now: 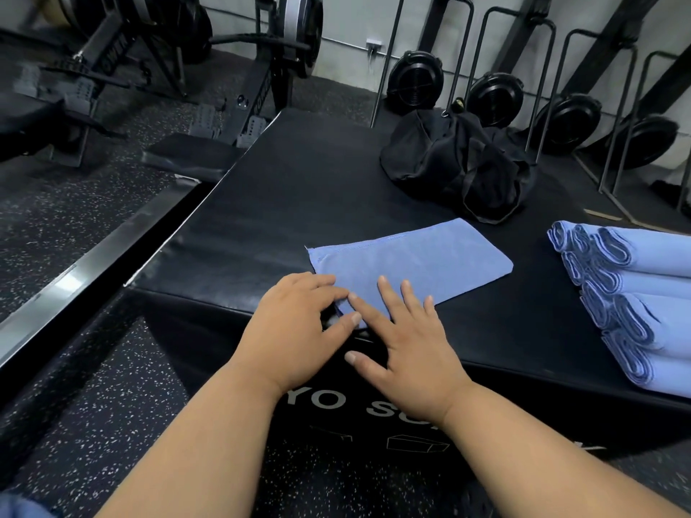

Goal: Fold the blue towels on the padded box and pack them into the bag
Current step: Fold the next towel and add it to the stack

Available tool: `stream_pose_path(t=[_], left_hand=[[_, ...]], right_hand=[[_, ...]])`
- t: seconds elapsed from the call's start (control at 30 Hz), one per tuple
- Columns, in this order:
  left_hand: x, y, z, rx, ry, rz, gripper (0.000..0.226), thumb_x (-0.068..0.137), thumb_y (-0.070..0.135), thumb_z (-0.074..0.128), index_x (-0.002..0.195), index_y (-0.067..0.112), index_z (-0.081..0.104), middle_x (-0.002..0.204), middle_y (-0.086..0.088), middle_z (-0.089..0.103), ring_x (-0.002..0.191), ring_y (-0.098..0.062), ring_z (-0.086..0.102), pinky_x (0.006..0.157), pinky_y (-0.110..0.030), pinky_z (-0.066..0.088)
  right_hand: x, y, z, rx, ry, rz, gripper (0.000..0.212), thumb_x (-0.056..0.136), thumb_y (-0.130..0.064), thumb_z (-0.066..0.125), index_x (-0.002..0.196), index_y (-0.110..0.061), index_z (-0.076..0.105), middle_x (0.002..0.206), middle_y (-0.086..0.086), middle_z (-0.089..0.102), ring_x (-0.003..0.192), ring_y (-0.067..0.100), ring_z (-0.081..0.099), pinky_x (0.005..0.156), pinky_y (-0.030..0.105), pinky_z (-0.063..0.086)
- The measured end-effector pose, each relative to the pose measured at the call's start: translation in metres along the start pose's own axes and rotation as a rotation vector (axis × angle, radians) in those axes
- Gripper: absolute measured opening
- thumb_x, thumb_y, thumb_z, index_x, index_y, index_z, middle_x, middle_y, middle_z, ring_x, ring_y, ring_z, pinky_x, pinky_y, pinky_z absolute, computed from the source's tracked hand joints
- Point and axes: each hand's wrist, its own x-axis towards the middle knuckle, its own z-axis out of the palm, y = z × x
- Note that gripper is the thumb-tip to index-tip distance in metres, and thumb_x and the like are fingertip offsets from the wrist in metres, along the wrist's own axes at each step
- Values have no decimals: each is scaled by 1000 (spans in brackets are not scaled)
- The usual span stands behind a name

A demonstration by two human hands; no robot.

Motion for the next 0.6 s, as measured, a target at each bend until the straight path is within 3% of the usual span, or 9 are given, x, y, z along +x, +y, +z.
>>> stream_pose_path(t=[0.1,0.2,0.27,0.33,0.43,0.53,0.6], left_hand=[[5,0,-2,50,-33,-49,41,102,58,51,134,41,69,155,17,52,150,-9,33,123,-26,22],[9,-1,0,136,-47,-80,50,108,55,40,149,33,58,163,15,43,155,-17,28,124,-26,16],[11,-5,3,185,-29,-95,54,109,53,31,149,31,58,162,11,46,150,-21,36,121,-33,27],[13,-8,3,193,24,-104,58,103,53,27,136,29,68,144,8,62,131,-23,52,107,-40,43],[19,-9,1,133,75,-173,47,100,51,31,115,30,70,112,15,68,110,-22,57,92,-43,48],[27,-6,-1,51,101,-249,35,104,46,42,125,33,66,114,10,70,112,-28,58,93,-45,46],[32,-4,0,66,110,-307,41,106,46,46,141,31,61,125,3,68,118,-29,56,94,-44,43]], right_hand=[[2,-4,-1,36,-18,24,71,96,-80,30,158,-64,0,176,-6,-10,161,27,-19,129,56,-10],[5,-9,-2,62,-17,67,68,94,-81,21,158,-64,6,177,-6,-6,161,26,-19,128,56,-11],[6,-14,-3,60,-35,88,68,95,-81,24,158,-64,4,176,-6,-8,160,26,-21,127,56,-13],[6,-17,-4,54,-50,96,69,97,-79,30,158,-63,2,176,-6,-10,160,26,-24,127,57,-15],[5,-18,-8,82,-51,95,70,98,-77,33,159,-61,3,176,-8,-11,159,22,-26,126,55,-17],[4,-18,-9,145,-41,88,71,97,-75,33,161,-58,7,176,-10,-10,159,18,-26,127,51,-18],[3,-18,-10,159,-38,76,71,99,-72,34,163,-54,9,176,-11,-9,159,15,-24,127,48,-18]])
